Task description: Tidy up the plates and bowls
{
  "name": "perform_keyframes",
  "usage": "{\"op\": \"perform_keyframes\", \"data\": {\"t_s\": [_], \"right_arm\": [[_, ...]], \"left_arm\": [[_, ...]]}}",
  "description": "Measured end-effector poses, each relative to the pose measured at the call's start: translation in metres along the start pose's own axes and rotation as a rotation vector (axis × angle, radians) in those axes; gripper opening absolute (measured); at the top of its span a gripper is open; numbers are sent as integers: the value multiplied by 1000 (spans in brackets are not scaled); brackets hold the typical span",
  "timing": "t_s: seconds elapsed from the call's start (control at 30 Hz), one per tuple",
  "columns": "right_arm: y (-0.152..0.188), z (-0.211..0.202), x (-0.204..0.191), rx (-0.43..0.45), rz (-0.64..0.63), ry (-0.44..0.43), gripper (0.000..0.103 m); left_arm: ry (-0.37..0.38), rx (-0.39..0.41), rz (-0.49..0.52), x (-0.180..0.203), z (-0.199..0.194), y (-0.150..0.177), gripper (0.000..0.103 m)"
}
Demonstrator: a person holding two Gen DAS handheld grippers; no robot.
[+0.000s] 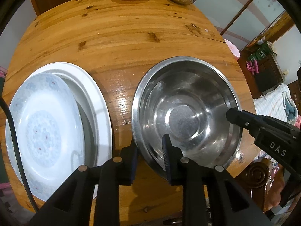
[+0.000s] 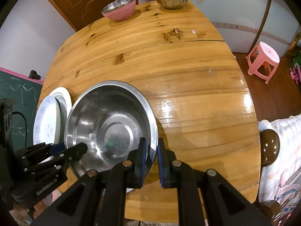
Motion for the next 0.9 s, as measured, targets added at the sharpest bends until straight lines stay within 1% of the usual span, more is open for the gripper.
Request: {"op": "perform_keyframes", "data": {"t_s": [0.1,0.17,0.23,0.33,0.37,0.5,0.53,0.63,0.7,0.8,0.9], "right_arm": [[0,1,0,-4,-2,-6,11],[0,0,-1,-4,1,-11,11],[0,-1,-1,2,-2,-9,11],[0,-2,-3,7,-1,-13,11],[0,-2,-3,6,1,-17,11],[1,-4,0,4,12,-28,11],[1,-5,0,6,14,-26,11],[1,-9,0,18,17,-29,11],[0,-14,0,32,23,-31,11],[-2,-23,3,57,31,-26,15],[-6,-38,4,97,36,-42,16]], "left_arm": [[6,5,-4,-1,-1,-1,29],[13,18,-3,-1,-4,-2,37],[4,33,12,2,-7,-4,39],[-2,48,24,5,-10,-6,54],[-2,56,28,6,-12,-6,56],[-4,77,34,7,-17,-7,58],[-3,82,32,7,-19,-8,61],[3,97,27,6,-24,-8,64],[8,105,21,4,-28,-9,65],[19,124,13,4,-37,-11,66],[19,158,21,5,-51,-15,69]]}}
Point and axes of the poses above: each gripper's, at about its wrist camera, not at the fingertips, and z roughly the way its jaws point, x to its right, y to its underside, the point moved 3 cm from there along z, roughly the way its jaws point, and after that the axes turned 14 degrees about y, right-handed, at the moved point
